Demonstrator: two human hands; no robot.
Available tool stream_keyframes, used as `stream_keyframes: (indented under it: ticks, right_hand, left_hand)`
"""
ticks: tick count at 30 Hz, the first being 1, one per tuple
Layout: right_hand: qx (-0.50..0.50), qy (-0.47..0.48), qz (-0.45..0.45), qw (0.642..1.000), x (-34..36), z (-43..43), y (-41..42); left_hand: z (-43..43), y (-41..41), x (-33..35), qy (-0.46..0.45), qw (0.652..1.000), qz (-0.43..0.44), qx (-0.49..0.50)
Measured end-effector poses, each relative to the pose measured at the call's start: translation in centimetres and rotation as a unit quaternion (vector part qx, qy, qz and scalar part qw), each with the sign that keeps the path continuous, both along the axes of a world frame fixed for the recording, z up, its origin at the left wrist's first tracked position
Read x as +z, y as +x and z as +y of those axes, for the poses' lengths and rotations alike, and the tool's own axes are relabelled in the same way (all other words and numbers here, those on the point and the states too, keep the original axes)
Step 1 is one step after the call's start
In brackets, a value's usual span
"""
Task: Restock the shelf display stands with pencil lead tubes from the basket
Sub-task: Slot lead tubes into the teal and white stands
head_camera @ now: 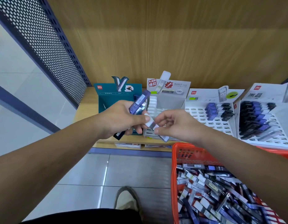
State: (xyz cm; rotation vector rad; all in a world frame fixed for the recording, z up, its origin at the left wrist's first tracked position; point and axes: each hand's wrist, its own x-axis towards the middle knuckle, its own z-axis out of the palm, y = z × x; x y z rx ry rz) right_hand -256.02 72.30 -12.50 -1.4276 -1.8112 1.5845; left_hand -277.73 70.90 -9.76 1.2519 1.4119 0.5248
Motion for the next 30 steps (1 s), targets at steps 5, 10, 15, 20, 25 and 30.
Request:
stream_keyframes:
  ticks: [5, 10, 15, 20, 25, 30]
  right_hand:
    - [-0.027, 0.032, -0.022, 0.999, -1.7, 0.5, -1.1]
    - [-0.127, 0.019, 0.026, 0.991, -3.2, 0.5, -1.3]
    - [-0.143, 0.052, 0.020, 0.988, -5.1, 0.8, -2.4]
    - [-0.149, 0.094, -0.001, 0.984, -6.3, 1.1, -3.1]
    - [-0.077, 0.151, -0.072, 0.983, -6.8, 1.1, -3.0]
    - [-0.114, 0.160, -0.089, 0.976, -6.7, 1.3, -3.3]
  left_hand:
    - [0.1, 0.4, -0.5, 0.000, 0.999, -0.017, 0.037]
    - [0.5, -1.2, -1.4, -0.082, 0.988, -0.044, 0.121]
    - [-0.1, -2.1, -2.0, -0.158, 0.981, -0.053, 0.098]
    - [-0.5, -2.4, -1.9, -0.213, 0.971, -0.076, 0.076]
    - [-0.8, -2.6, -1.7, -0.239, 0.966, -0.085, 0.053]
    - [-0.9, -2.5, -1.5, -0.225, 0.968, -0.098, 0.052]
